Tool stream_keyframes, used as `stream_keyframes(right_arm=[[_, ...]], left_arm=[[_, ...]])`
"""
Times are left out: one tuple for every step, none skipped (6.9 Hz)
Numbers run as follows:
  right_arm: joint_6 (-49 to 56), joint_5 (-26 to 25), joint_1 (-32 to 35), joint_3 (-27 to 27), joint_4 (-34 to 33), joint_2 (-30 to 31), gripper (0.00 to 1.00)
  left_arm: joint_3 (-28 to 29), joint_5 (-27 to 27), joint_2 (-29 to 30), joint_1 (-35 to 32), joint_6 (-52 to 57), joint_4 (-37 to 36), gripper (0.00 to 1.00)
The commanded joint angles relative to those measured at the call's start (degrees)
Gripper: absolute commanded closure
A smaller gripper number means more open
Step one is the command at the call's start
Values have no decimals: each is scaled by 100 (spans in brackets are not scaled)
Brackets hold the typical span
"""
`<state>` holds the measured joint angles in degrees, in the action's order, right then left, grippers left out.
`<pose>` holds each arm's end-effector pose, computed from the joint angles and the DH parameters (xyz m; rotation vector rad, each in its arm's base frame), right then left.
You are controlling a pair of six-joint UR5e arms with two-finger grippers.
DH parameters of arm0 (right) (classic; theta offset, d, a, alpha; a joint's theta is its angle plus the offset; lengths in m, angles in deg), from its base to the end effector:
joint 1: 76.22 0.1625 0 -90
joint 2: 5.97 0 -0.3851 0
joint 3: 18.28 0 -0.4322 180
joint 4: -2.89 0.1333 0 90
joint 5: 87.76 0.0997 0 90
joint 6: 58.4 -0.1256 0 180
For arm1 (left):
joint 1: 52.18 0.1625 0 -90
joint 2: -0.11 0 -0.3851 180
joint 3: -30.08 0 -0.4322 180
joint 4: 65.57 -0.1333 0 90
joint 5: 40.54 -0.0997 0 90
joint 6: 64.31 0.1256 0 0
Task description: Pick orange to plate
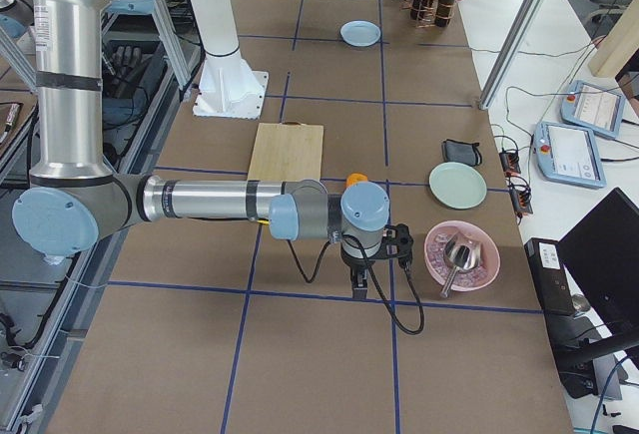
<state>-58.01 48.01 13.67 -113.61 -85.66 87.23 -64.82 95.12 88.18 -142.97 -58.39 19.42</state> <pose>0.0423 -0.5155 0.6122 0.0611 -0.7984 -0.0332 -0.0506 -0.5145 0.6163 0.0130 0.7976 0.0706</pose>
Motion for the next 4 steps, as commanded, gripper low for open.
stream_keyframes(right_arm=[[-56, -7, 2, -3, 22, -3, 0], [-74, 27, 2, -20, 30, -12, 0], [-101, 10, -6, -159, 39, -65, 0], [-162, 19, -15, -187, 92, -82, 0]], left_arm=[[-3, 5, 87, -9, -11, 0, 0], [-64, 31, 218, -18, 23, 9, 0], [-64, 31, 594, -9, -28, 305, 0], [-55, 31, 658, 35, -12, 499, 0]])
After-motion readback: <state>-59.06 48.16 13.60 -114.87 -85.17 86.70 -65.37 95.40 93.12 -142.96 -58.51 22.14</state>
